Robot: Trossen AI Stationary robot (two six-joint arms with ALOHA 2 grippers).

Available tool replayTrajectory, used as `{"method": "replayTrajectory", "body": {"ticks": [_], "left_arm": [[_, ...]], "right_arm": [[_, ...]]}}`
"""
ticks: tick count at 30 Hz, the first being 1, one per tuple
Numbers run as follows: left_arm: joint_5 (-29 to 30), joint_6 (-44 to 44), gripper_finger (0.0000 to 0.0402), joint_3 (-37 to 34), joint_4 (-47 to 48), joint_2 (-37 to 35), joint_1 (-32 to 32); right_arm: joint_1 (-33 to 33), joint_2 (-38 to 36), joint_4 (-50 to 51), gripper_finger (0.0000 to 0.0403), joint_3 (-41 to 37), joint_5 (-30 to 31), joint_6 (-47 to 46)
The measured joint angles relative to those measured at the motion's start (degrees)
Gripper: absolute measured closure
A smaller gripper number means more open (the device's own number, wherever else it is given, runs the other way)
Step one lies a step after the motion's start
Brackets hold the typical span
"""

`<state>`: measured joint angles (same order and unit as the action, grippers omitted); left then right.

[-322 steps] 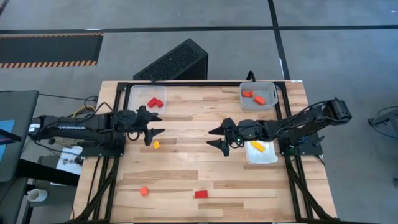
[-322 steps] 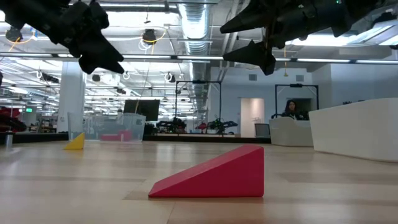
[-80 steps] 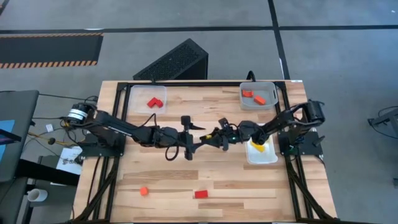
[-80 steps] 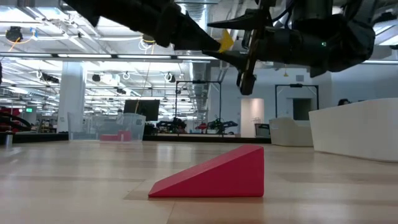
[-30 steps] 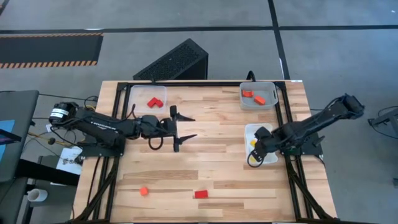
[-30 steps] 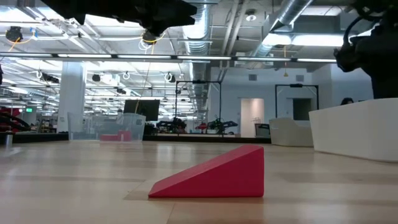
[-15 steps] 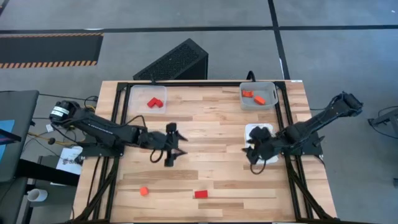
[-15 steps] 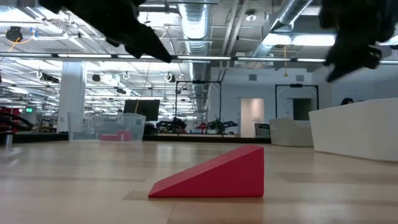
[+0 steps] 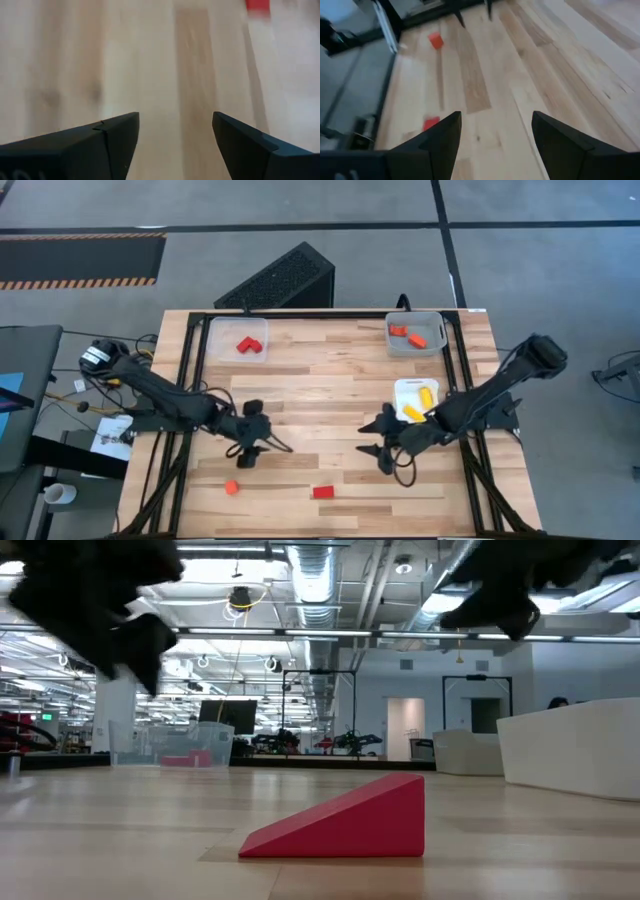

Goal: Sort & place blocks by color
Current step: Put the orange block into the gray bin

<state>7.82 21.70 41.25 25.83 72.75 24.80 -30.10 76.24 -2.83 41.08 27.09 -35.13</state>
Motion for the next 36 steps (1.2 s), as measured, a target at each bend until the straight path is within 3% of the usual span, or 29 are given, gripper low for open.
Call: {"method": "replayTrajectory", "body": {"ticks": [4, 11, 20, 25, 33, 36], "left_arm": [[-5.63, 7.45, 0.0175, -0.02, 5.91, 0.04, 4.36], [-9.97, 22.01, 0.0198, 0.87, 9.71, 0.07, 13.85], [-5.82, 35.5, 0.0206, 6.03, 15.53, 0.06, 25.08], [-5.14, 39.25, 0.0167, 5.41, 17.74, 0.9, 28.42], [-3.54, 41.84, 0.0074, 5.38, 16.54, 5.15, 27.25], [-6.82, 42.56, 0.0052, 5.36, 16.63, 8.48, 26.67]], "right_arm": [[2.1, 2.12, -0.26, 0.0138, 0.0, -1.83, 0.11], [4.37, 2.83, -1.25, 0.0138, 1.29, -5.09, 0.74], [4.26, 2.83, -0.89, 0.0138, 3.76, -4.85, 1.04], [4.41, 2.83, -0.99, 0.0138, 4.72, -4.65, 2.5], [5.17, 2.83, -0.57, 0.0138, 4.72, -4.65, 2.84], [5.15, 2.83, -0.79, 0.0138, 4.72, -4.68, 2.8]]}}
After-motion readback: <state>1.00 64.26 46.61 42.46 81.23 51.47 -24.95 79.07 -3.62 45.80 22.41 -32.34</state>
